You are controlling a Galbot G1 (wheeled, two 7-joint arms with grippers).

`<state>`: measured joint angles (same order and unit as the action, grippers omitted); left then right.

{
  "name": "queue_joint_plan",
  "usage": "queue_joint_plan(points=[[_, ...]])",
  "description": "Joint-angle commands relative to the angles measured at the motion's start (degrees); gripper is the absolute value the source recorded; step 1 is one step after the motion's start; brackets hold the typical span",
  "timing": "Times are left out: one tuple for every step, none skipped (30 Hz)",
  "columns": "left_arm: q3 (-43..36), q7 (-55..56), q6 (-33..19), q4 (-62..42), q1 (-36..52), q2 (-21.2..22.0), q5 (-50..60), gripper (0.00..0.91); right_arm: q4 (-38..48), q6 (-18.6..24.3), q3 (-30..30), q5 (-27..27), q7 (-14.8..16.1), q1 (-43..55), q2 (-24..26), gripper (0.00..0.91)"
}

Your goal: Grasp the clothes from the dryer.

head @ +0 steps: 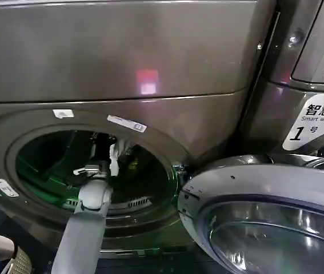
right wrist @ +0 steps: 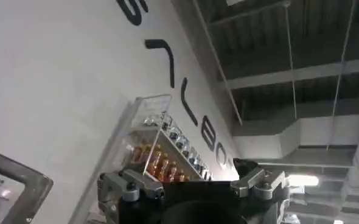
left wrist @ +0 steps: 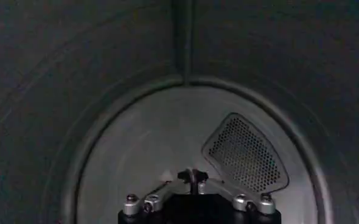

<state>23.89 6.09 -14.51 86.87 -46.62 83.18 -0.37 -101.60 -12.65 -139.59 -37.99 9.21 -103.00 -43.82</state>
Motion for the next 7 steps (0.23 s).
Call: queue_joint_plan(points=[[0.06, -0.23, 0.33, 0.21, 0.63, -0.28, 0.17, 0.000, -0.63, -0.14, 0.04, -0.11, 0.27, -0.02, -0.17, 0.907], [0.19, -0.27, 0.47, 0.33, 0.63, -0.30, 0.15, 0.000, -0.49, -0.15, -0.03, -0.13, 0.29, -0.04, -0.08, 0.907], [0.23, -0.40, 0.56, 0.52, 0.42, -0.37, 0.14, 0.000, -0.23, -0.15, -0.18, -0.12, 0.33, -0.06, 0.07, 0.907], [0.23, -0.49, 0.62, 0.73, 0.23, -0.41, 0.14, 0.000, -0.09, -0.14, -0.29, -0.12, 0.36, -0.06, 0.21, 0.907], [0.21, -0.61, 0.61, 0.78, -0.01, -0.49, 0.19, 0.000, -0.11, -0.17, -0.27, -0.13, 0.37, -0.05, 0.27, 0.907], [0.19, -0.71, 0.61, 0.78, -0.19, -0.53, 0.23, 0.000, -0.20, -0.20, -0.22, -0.12, 0.38, -0.03, 0.25, 0.907], [0.20, -0.77, 0.59, 0.71, -0.32, -0.55, 0.34, 0.000, -0.32, -0.20, -0.14, -0.13, 0.40, 0.03, 0.22, 0.907]])
